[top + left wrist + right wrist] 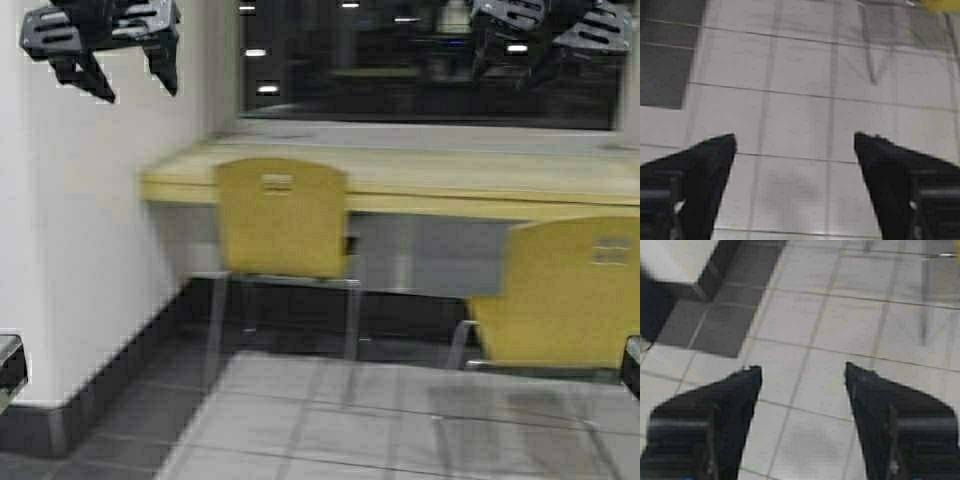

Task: Push the chairs under the table

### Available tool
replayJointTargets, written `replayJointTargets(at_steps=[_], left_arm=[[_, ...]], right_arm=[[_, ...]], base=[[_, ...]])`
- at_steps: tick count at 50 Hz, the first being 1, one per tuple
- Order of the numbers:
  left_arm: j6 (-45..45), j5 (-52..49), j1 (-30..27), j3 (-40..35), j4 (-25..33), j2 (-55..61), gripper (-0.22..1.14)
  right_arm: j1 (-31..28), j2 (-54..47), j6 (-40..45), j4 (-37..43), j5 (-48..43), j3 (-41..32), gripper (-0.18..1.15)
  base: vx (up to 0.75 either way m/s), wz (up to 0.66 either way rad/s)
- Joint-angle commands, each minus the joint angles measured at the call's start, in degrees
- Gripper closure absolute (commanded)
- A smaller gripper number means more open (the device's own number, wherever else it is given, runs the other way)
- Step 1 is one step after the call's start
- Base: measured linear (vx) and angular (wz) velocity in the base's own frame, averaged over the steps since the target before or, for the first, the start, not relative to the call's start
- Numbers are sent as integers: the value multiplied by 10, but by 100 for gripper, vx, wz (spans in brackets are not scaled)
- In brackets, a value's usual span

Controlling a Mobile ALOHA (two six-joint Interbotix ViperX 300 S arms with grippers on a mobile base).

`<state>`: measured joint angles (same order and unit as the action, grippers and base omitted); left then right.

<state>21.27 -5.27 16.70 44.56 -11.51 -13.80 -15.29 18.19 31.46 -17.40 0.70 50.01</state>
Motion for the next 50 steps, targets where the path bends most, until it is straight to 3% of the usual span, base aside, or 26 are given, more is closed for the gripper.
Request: replayJointTargets(at_steps=[1,50], left_arm=[[-1,4,-1,-11,1,-7,-10],[2,1,-5,-2,1,-22,-10]], right_arm=[[-3,18,1,1,-5,-11,9],[-3,23,0,5,-5,-11,9]], base=[[2,-51],[1,-25]])
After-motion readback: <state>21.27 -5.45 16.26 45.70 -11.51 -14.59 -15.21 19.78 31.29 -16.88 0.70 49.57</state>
